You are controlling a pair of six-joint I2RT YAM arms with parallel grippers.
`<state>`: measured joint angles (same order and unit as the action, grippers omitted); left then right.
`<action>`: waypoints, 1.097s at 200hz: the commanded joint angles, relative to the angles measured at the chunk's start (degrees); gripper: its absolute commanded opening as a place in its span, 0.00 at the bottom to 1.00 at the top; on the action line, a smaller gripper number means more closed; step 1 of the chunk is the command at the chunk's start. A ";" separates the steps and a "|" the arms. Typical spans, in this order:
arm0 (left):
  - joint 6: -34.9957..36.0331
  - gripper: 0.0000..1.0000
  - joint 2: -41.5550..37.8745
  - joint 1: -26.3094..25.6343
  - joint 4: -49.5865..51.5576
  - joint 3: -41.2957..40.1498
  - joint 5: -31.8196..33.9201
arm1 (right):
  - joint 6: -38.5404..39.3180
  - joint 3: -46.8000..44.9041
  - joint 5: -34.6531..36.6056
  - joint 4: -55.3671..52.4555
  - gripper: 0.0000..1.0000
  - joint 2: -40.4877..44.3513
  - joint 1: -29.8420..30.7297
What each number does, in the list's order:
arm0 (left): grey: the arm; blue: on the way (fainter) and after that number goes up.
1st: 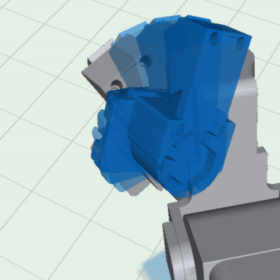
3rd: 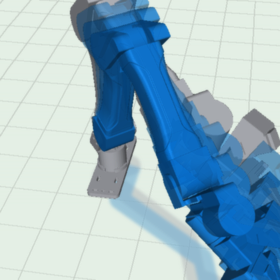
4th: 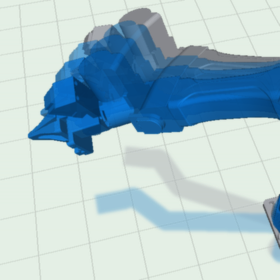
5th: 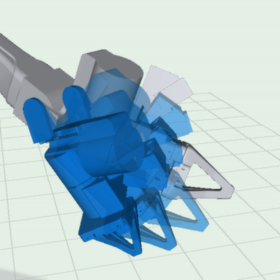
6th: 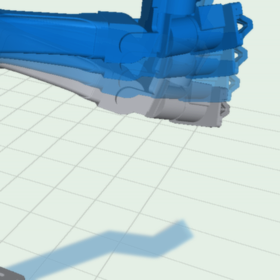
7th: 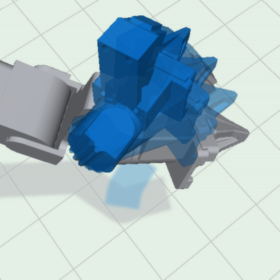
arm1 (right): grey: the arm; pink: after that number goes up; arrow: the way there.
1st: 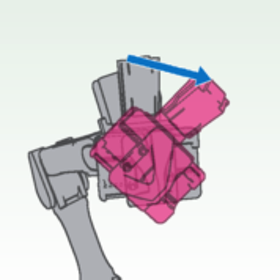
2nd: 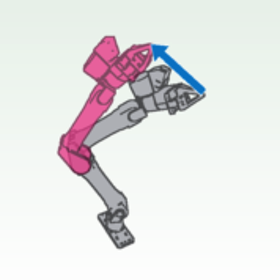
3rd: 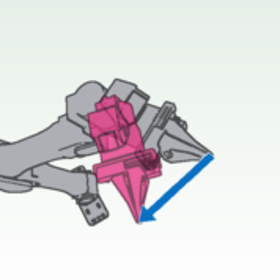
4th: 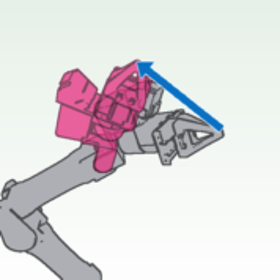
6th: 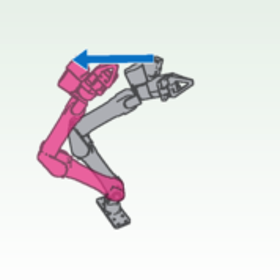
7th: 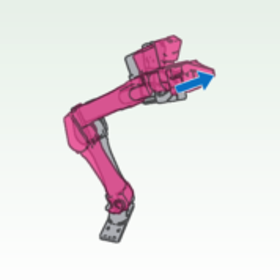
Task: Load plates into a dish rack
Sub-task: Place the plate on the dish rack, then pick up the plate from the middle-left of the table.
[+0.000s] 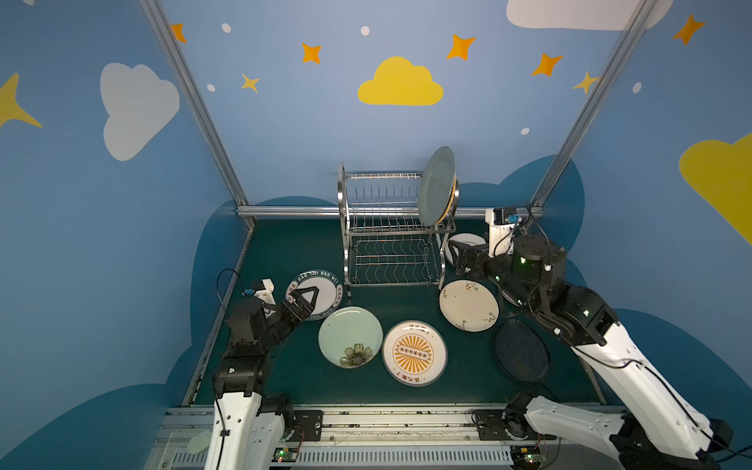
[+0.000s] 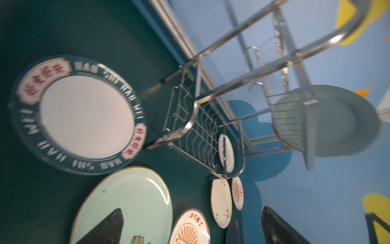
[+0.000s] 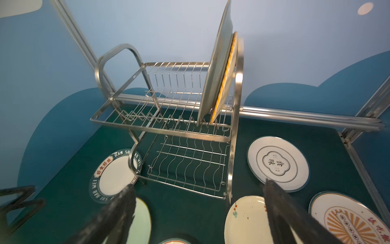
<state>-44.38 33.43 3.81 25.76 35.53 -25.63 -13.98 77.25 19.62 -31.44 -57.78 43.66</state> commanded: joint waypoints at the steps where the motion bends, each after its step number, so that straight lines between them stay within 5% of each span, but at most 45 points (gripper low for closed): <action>1: -3.22 1.00 2.65 0.50 6.36 -0.90 7.85 | -1.54 -6.18 -6.58 4.08 0.92 3.51 0.37; 68: -10.80 0.94 10.90 7.00 -9.80 -13.23 6.42 | -5.19 -22.33 -18.70 10.50 0.92 6.18 0.36; 163: -16.66 0.42 30.92 12.64 -31.26 -16.68 -1.39 | -9.11 -26.79 -24.40 13.57 0.92 3.29 0.28; 219: -16.62 0.37 41.87 12.71 -39.19 -15.48 -3.05 | -10.32 -27.39 -24.45 12.72 0.92 4.07 0.20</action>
<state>-60.69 72.27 16.29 -7.94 19.57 -27.40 -23.18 50.65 -4.21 -19.49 -54.50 43.66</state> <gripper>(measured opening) 0.365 0.923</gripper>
